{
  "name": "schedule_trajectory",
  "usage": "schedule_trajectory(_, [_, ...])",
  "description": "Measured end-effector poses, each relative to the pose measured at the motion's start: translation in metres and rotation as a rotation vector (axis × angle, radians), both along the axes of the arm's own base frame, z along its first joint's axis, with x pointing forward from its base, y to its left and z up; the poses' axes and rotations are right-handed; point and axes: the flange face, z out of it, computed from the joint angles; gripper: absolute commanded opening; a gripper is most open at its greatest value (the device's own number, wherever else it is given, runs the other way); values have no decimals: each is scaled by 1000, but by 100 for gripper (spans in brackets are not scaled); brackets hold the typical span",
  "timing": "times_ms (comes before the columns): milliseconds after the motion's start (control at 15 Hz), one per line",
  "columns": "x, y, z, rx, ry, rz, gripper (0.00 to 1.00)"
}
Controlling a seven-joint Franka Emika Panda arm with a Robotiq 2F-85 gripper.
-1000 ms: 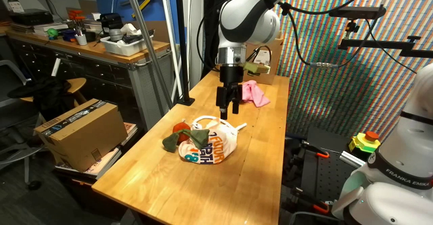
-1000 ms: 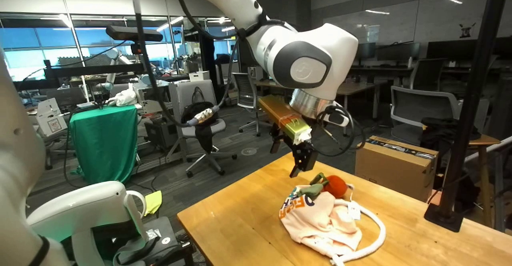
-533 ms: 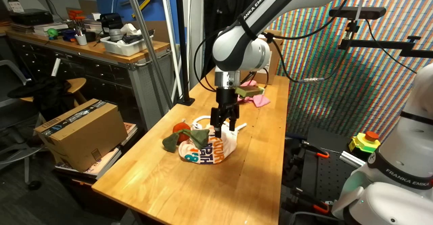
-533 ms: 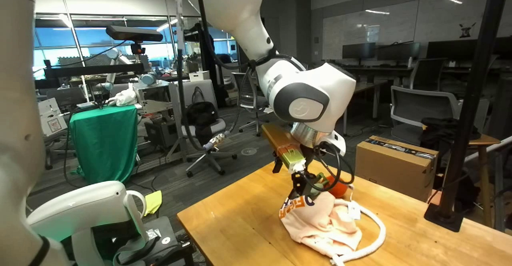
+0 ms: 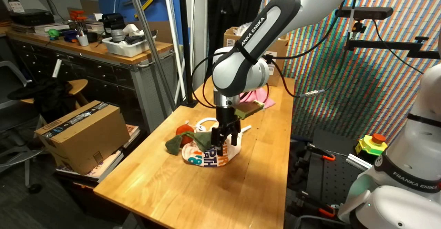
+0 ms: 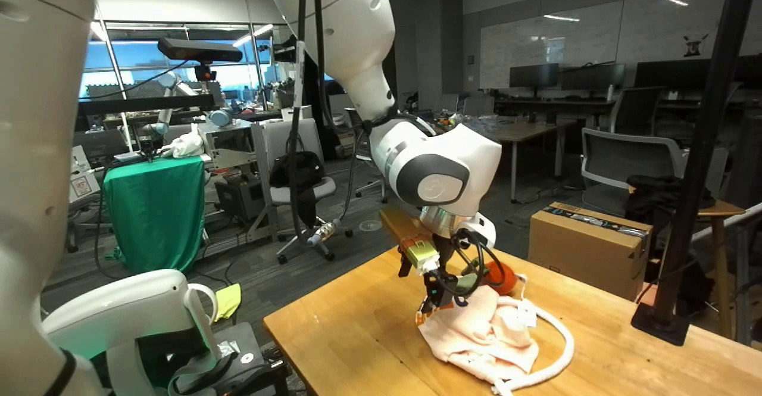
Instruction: Separate the things on the heap
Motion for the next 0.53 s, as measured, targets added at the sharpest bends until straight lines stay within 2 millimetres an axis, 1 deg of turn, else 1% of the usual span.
schedule_trajectory(267, [0,12,-11,-97,-20,50,100])
schedule_trajectory(533, [4,14,-19,-169,-60,47,100])
